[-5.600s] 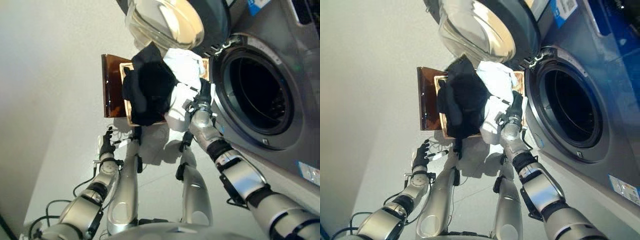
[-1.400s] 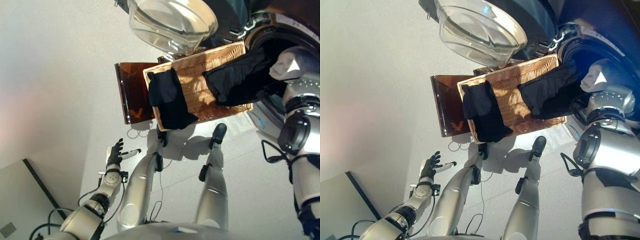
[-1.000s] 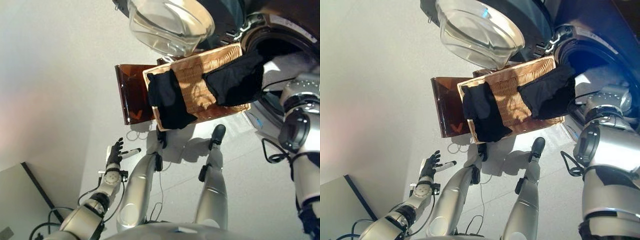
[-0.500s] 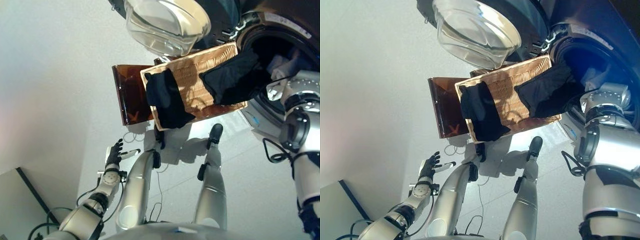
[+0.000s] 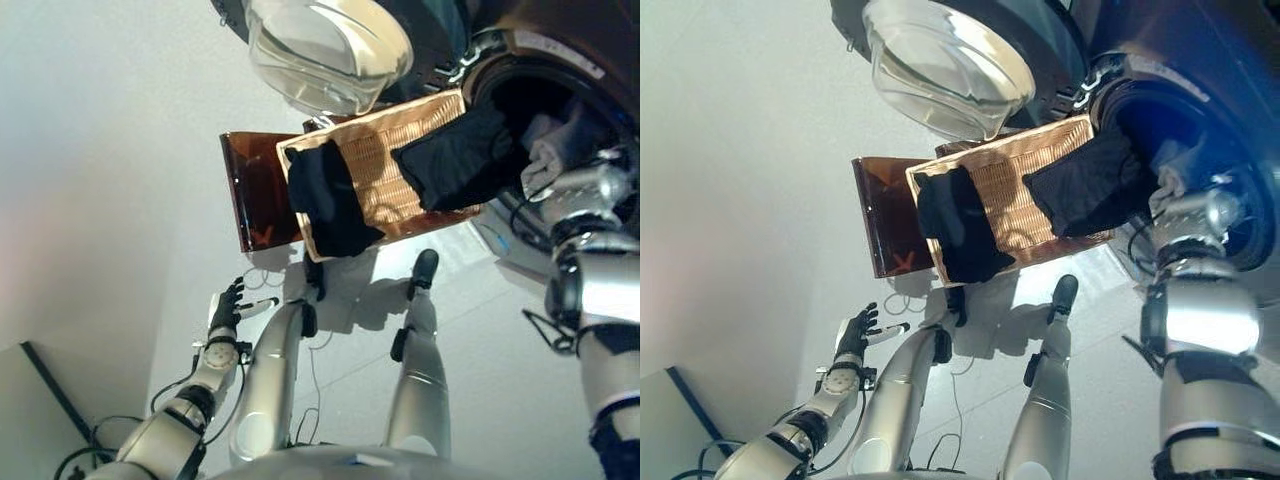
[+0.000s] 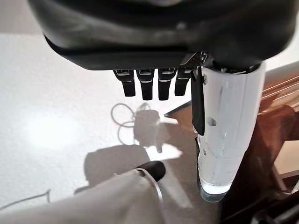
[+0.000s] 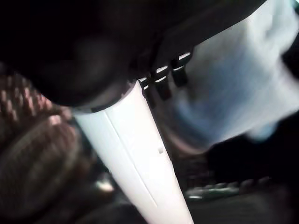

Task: Pick up the clothes and place them into the washing machine

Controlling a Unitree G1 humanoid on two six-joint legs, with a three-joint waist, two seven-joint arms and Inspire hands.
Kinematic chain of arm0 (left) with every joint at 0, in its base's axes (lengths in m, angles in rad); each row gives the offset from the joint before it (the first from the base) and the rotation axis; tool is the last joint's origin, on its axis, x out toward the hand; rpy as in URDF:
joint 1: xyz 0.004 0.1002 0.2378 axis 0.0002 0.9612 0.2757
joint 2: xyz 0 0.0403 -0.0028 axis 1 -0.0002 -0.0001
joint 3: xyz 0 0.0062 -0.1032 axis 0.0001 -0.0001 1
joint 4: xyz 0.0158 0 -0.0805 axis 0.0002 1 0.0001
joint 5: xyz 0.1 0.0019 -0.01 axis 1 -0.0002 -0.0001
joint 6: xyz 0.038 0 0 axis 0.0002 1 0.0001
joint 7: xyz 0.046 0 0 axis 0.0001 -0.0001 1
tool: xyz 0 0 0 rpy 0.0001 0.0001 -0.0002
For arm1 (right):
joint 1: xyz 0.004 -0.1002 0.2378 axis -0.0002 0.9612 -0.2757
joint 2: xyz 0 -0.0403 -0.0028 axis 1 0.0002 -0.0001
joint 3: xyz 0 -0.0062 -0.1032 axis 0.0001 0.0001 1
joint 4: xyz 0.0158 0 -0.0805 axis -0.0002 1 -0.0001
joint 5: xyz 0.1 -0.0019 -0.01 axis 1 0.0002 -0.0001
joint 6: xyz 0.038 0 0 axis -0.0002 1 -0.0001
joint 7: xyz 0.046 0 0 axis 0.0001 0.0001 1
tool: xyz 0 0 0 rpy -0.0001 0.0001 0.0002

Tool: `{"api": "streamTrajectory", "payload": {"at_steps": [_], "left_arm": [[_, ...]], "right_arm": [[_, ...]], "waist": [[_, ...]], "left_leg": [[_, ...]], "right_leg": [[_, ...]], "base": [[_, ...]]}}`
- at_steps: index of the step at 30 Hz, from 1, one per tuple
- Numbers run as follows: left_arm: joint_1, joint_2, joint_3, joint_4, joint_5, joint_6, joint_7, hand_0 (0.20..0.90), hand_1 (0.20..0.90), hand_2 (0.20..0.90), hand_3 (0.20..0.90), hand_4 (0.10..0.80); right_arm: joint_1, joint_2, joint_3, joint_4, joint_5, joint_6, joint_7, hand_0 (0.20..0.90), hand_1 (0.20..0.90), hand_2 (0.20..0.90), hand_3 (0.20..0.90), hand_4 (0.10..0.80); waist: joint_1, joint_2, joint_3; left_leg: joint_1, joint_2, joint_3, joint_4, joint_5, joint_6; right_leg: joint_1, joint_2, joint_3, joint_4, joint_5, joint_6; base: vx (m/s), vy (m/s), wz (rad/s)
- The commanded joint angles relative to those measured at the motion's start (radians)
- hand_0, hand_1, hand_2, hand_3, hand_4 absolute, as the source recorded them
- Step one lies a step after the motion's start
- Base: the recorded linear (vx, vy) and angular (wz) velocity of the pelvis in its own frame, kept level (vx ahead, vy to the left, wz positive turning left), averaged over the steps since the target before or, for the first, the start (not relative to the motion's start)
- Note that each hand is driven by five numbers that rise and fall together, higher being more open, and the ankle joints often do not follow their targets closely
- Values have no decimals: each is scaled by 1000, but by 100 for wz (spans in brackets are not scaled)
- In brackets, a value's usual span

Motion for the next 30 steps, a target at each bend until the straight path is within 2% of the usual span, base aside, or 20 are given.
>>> {"api": "streamTrajectory", "payload": {"at_steps": [1, 4, 11, 18, 24, 27, 28, 30], "left_arm": [[24, 5, 37, 49, 39, -30, 44, 900, 900, 900, 900, 800], [30, -2, 49, 46, 57, -34, 62, 900, 900, 900, 900, 800], [52, -4, 56, 12, 97, -43, 91, 900, 900, 900, 900, 800], [60, -2, 45, 6, 111, -45, 102, 900, 900, 900, 900, 800], [47, -2, 39, 12, 111, -49, 115, 900, 900, 900, 900, 800], [48, 0, 41, 9, 116, -48, 122, 900, 900, 900, 900, 800], [54, 2, 44, -1, 128, -49, 138, 900, 900, 900, 900, 800], [64, 4, 51, -26, 150, -48, 154, 900, 900, 900, 900, 800]], "right_arm": [[62, -32, 91, -128, -212, -53, -14, 900, 900, 900, 900, 800], [161, 35, 114, -213, -305, -56, -27, 900, 900, 900, 900, 800], [311, 127, 181, -313, -479, -40, -35, 900, 900, 900, 900, 800], [363, 195, 206, -262, -447, -33, 17, 900, 900, 900, 900, 800], [348, 212, 225, -191, -453, -18, 24, 900, 900, 900, 900, 800], [337, 203, 242, -180, -536, -1, -23, 900, 900, 900, 900, 800], [328, 179, 277, -206, -728, 33, -133, 900, 900, 900, 900, 800], [318, 131, 328, -275, -1001, 112, -268, 900, 900, 900, 900, 800]], "waist": [[40, 50, -11], [29, 40, -11], [19, 28, -9], [21, 22, -12], [28, 24, -10], [29, 23, -10], [28, 22, -11], [25, 23, -11]], "left_leg": [[224, 14, -59, -468, 207, -112], [223, 15, -59, -466, 209, -110], [215, 14, -65, -462, 214, -109], [211, 11, -67, -459, 214, -108], [212, 13, -68, -461, 215, -108], [211, 12, -69, -462, 216, -107], [211, 12, -68, -463, 217, -106], [210, 11, -65, -463, 216, -105]], "right_leg": [[63, 73, -6, 32, -82, -14], [64, 74, -7, 29, -81, -16], [65, 71, -10, 23, -75, -17], [66, 69, -12, 19, -74, -18], [68, 66, -15, 17, -75, -19], [67, 67, -14, 16, -74, -19], [66, 67, -12, 17, -73, -18], [63, 69, -11, 18, -70, -17]], "base": [[-5, -12, -3], [-1, -6, -5], [1, -2, -3], [5, -1, 0], [2, 1, -2], [0, -8, -3], [0, 0, 0], [0, 0, 0]]}}
